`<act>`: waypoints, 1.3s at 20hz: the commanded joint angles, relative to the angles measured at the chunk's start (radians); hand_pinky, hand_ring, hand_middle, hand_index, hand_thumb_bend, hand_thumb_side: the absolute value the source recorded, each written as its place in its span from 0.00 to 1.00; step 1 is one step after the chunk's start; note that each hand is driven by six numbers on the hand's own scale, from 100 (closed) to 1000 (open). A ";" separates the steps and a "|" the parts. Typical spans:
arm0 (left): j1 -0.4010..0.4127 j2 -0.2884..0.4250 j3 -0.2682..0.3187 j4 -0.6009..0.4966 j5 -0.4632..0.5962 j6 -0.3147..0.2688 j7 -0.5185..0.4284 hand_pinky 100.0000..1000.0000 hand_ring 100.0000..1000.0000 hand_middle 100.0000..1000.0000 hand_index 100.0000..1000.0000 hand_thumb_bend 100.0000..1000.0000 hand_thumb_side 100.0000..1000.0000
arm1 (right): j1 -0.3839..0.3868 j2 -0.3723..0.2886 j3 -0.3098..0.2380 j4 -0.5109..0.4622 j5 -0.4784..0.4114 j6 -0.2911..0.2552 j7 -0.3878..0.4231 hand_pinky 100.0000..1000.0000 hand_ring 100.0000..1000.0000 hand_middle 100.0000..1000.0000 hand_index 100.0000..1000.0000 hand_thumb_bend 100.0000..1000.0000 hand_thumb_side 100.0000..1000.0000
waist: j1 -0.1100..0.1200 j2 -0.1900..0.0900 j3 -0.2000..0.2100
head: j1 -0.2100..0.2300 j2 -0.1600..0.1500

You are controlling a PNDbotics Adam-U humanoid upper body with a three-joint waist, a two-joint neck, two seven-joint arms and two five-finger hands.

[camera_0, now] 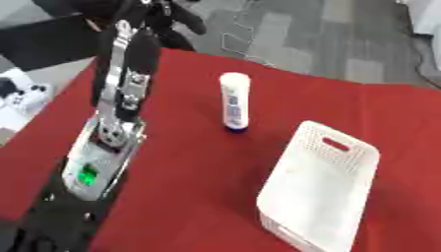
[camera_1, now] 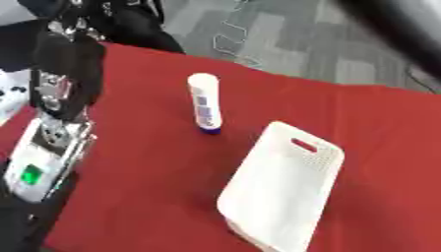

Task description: Pick up objects on the table and place them in the box.

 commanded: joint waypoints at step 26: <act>-0.024 0.011 0.017 -0.019 0.003 0.006 0.000 0.55 0.46 0.60 0.81 0.31 0.92 | -0.008 -0.028 -0.013 -0.013 -0.004 -0.229 0.224 0.07 0.26 0.33 0.34 0.00 1.00 | -0.001 -0.003 -0.001 | 0.006 -0.003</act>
